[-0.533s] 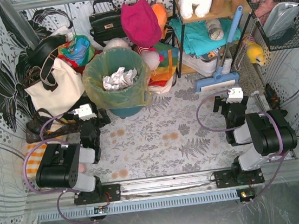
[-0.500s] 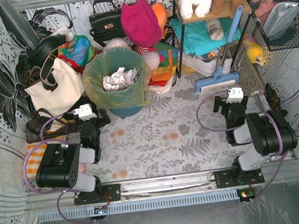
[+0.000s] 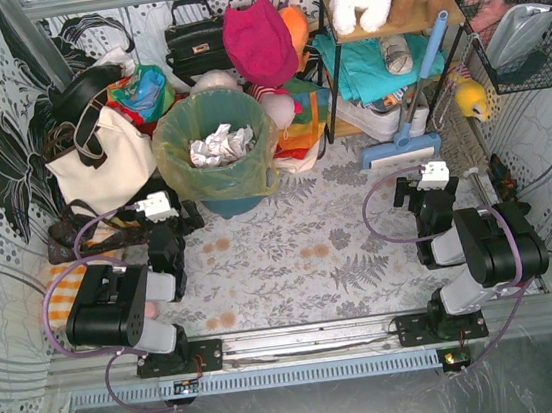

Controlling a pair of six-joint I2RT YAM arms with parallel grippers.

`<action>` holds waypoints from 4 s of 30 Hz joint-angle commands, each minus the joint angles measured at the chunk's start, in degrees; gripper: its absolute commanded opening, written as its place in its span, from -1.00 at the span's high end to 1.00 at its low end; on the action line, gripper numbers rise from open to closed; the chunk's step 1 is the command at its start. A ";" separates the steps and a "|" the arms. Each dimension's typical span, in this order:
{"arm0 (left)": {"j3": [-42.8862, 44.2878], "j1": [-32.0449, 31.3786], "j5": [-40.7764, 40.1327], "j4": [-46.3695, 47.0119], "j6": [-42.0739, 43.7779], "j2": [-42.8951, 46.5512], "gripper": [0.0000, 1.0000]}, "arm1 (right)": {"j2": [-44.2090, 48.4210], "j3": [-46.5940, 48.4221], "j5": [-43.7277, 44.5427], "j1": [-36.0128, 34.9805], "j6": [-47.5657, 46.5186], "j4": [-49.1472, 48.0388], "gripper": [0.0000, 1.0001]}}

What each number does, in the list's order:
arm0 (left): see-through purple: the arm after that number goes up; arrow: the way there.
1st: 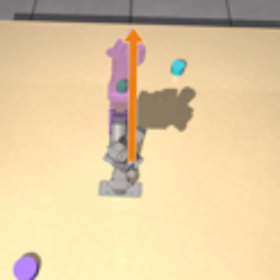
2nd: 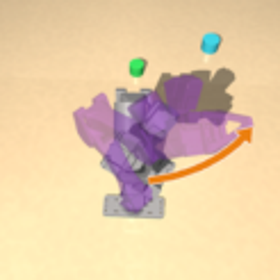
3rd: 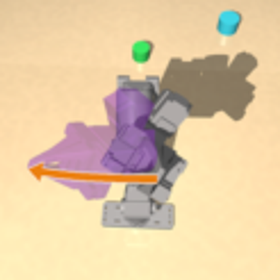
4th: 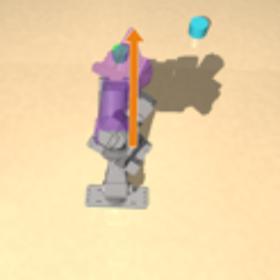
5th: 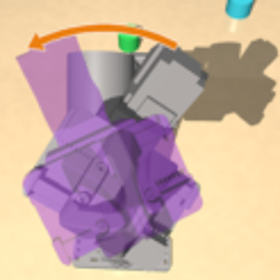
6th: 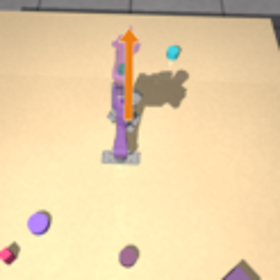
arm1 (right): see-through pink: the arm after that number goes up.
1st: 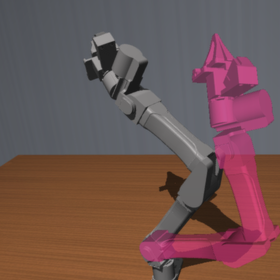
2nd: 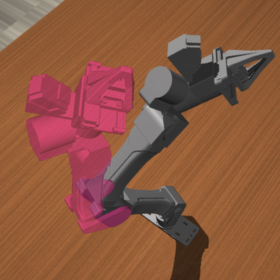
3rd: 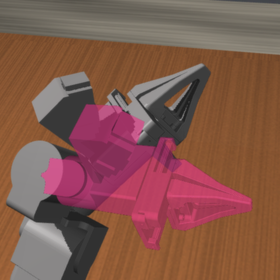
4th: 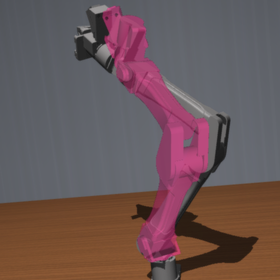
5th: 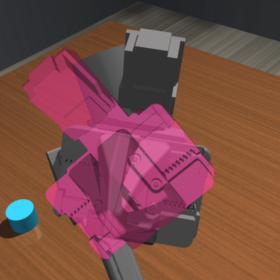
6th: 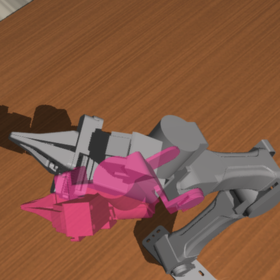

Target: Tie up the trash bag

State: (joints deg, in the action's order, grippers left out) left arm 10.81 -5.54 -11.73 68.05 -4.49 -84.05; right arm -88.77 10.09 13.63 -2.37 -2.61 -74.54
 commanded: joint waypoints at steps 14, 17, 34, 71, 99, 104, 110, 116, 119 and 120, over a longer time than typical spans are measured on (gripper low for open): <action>0.52 0.18 2.36 1.82 1.47 1.23 -0.96 | 2.81 1.38 -0.46 0.17 0.55 2.01 -0.93; -0.46 -0.35 2.14 2.30 1.82 2.74 -0.96 | 3.30 0.61 -0.74 0.18 0.42 1.12 -0.93; 0.24 -9.75 -10.91 -25.48 -3.04 32.32 -0.96 | 27.50 3.93 1.62 0.17 1.19 31.02 -0.93; 41.01 -9.75 -12.47 -84.39 -22.25 40.46 -0.96 | 26.32 47.89 -25.06 -10.58 38.08 85.14 -0.51; 81.77 -7.58 -9.31 -114.11 -19.57 10.58 -0.85 | -6.05 96.76 -1.37 -32.23 39.78 108.03 -0.29; 83.17 -4.15 -6.40 -114.20 -18.54 7.66 -0.74 | -12.83 105.47 2.25 -34.75 36.71 112.07 -0.26; 84.44 -2.91 -5.91 -112.88 -17.24 4.24 -0.47 | -21.39 117.15 5.81 -37.08 33.70 118.04 -0.22; 86.33 -2.09 -5.13 -112.18 -16.07 0.45 -0.34 | -26.86 124.17 7.28 -38.01 32.28 120.72 -0.13; 87.21 -1.49 -4.11 -112.17 -15.39 -1.28 -0.26 | -28.25 125.56 7.31 -38.14 32.00 120.99 -0.10; 87.60 -1.23 -3.82 -112.44 -15.37 -1.94 -0.24 | -28.62 125.75 7.28 -38.15 31.91 120.84 -0.08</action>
State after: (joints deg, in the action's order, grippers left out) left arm 95.57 -7.81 -16.91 -46.24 -21.74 -84.40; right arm -115.94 132.70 18.98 -40.23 31.00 44.40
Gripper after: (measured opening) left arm 0.634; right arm 0.554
